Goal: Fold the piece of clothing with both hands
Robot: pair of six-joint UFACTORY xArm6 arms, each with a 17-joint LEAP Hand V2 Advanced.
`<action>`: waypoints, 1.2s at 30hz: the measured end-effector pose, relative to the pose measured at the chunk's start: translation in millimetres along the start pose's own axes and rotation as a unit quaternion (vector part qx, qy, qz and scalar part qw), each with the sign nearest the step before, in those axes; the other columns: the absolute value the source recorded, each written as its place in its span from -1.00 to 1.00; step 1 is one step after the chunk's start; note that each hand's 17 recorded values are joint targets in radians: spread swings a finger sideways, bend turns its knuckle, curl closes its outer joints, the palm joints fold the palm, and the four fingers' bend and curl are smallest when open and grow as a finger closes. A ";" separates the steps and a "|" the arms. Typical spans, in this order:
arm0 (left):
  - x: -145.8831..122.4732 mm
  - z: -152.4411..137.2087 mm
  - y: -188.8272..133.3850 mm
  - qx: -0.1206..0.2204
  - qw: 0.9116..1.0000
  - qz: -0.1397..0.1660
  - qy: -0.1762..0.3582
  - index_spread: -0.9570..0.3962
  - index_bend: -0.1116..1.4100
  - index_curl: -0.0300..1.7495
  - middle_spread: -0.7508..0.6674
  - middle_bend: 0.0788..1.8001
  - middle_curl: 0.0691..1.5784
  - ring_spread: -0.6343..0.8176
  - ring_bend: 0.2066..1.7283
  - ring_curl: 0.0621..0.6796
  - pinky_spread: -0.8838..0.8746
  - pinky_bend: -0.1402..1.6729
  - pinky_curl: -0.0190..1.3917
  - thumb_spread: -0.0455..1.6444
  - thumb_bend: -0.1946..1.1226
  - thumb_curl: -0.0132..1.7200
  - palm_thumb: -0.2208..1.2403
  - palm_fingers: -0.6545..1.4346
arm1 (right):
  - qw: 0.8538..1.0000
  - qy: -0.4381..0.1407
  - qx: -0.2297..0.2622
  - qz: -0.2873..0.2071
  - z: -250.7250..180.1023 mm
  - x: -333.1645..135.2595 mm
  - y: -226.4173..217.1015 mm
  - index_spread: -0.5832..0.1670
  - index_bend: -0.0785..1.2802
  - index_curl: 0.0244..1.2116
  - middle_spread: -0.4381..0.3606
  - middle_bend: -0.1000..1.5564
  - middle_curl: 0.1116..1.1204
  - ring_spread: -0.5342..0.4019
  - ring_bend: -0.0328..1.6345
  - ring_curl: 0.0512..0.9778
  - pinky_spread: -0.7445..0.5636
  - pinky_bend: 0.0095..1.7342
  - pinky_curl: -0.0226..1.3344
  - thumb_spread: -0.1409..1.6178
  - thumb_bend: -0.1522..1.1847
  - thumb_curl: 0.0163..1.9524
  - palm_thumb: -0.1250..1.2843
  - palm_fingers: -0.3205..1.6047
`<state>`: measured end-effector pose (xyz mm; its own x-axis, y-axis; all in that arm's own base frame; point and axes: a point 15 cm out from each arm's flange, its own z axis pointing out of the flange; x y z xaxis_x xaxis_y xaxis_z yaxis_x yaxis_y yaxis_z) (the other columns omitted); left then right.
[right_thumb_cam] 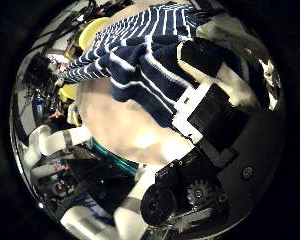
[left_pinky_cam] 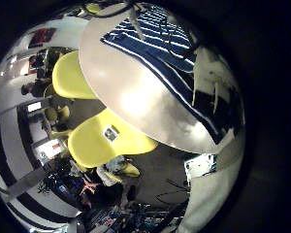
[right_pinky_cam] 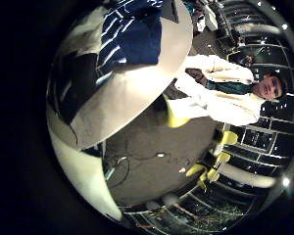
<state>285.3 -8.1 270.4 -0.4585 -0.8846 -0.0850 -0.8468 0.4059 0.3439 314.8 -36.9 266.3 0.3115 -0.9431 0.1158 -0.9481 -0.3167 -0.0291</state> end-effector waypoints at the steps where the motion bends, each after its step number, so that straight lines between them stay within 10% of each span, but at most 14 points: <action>1: -2.3 -5.0 2.4 0.005 1.000 -0.004 0.000 -0.50 -0.62 0.77 -0.89 -0.17 0.37 -0.80 0.42 0.47 -0.79 0.25 -0.04 0.40 -0.72 -0.26 0.36 0.59 | 1.000 -0.004 0.006 0.002 -6.7 -1.4 -2.3 -0.33 0.74 0.53 -0.45 0.65 0.71 -0.43 0.73 0.66 -0.20 0.47 0.55 0.45 -0.78 -0.32 0.65 0.29; 16: -55.8 -88.3 -37.6 0.024 0.998 -0.050 -0.035 -0.43 -0.62 0.78 -0.92 -0.17 0.39 -0.80 0.41 0.49 -0.80 0.23 -0.03 0.39 -0.72 -0.26 0.36 0.60 | 0.999 -0.007 0.052 0.005 -89.6 19.7 -97.5 -0.28 0.71 0.59 -0.39 0.67 0.68 -0.41 0.72 0.71 -0.17 0.45 0.71 0.44 -0.78 -0.25 0.68 0.30; 31: -109.6 -26.6 -183.2 -0.012 0.998 -0.064 -0.015 -0.35 -0.61 0.80 -0.92 -0.16 0.40 -0.80 0.40 0.51 -0.80 0.18 0.01 0.39 -0.74 -0.28 0.32 0.51 | 0.999 -0.030 -0.034 -0.008 23.9 30.2 -234.7 -0.30 0.71 0.65 -0.38 0.67 0.69 -0.42 0.71 0.76 -0.17 0.38 0.79 0.48 -0.80 -0.27 0.51 0.24; 36: -118.1 -10.5 -207.8 0.001 0.997 -0.080 0.004 -0.34 -0.58 0.75 -0.90 -0.19 0.36 -0.81 0.26 0.43 -0.79 0.09 0.01 0.37 -0.76 -0.35 0.20 0.36 | 0.999 -0.032 -0.034 0.006 44.4 47.7 -258.0 -0.36 0.21 0.51 -0.38 0.48 0.52 -0.43 0.68 0.63 -0.30 0.30 0.63 0.56 -0.82 -0.37 0.30 -0.03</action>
<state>518.2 9.6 218.8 -0.3150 -0.9401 -0.1305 -0.9097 0.2599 0.3238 577.2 -4.7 235.3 0.3019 -0.9519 0.0522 -0.9531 -0.3002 0.0380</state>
